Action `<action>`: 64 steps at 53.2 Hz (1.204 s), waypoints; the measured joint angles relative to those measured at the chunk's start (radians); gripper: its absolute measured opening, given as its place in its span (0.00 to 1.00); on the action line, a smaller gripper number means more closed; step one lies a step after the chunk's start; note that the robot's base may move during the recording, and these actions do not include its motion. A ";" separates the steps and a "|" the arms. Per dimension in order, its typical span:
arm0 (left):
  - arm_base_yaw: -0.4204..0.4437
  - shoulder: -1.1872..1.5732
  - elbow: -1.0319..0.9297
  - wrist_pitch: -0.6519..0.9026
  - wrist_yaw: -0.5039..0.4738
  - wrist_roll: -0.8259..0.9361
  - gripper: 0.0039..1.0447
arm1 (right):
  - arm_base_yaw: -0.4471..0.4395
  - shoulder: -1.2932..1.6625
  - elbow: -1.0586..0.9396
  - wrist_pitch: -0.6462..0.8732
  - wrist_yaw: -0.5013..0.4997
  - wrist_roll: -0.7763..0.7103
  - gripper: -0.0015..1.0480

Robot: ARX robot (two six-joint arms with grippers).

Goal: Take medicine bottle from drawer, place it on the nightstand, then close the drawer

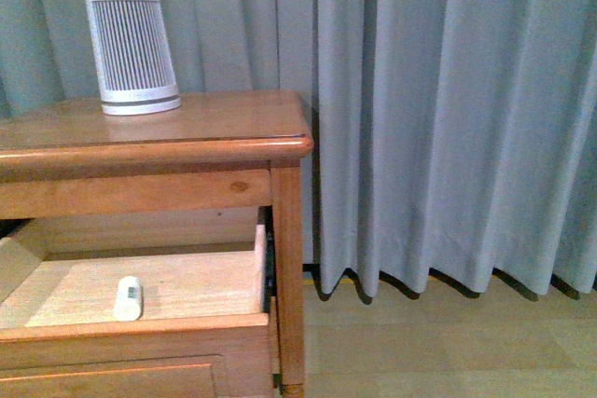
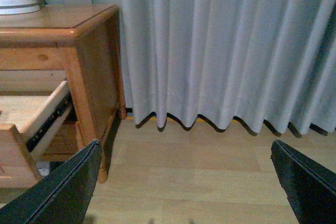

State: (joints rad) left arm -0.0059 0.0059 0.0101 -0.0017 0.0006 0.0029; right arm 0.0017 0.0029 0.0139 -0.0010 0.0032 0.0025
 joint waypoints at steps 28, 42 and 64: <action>-0.001 -0.005 0.000 0.000 -0.006 0.000 0.94 | -0.002 0.000 0.000 0.001 -0.005 0.000 0.93; 0.001 -0.005 0.000 -0.001 -0.002 -0.001 0.94 | 0.098 0.355 0.109 0.180 0.420 -0.053 0.93; 0.001 -0.005 0.000 -0.001 -0.003 -0.001 0.94 | 0.197 1.404 0.780 0.145 0.265 0.047 0.93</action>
State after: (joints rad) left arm -0.0051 0.0010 0.0097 -0.0029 -0.0025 0.0021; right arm 0.1986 1.4067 0.7940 0.1436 0.2684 0.0498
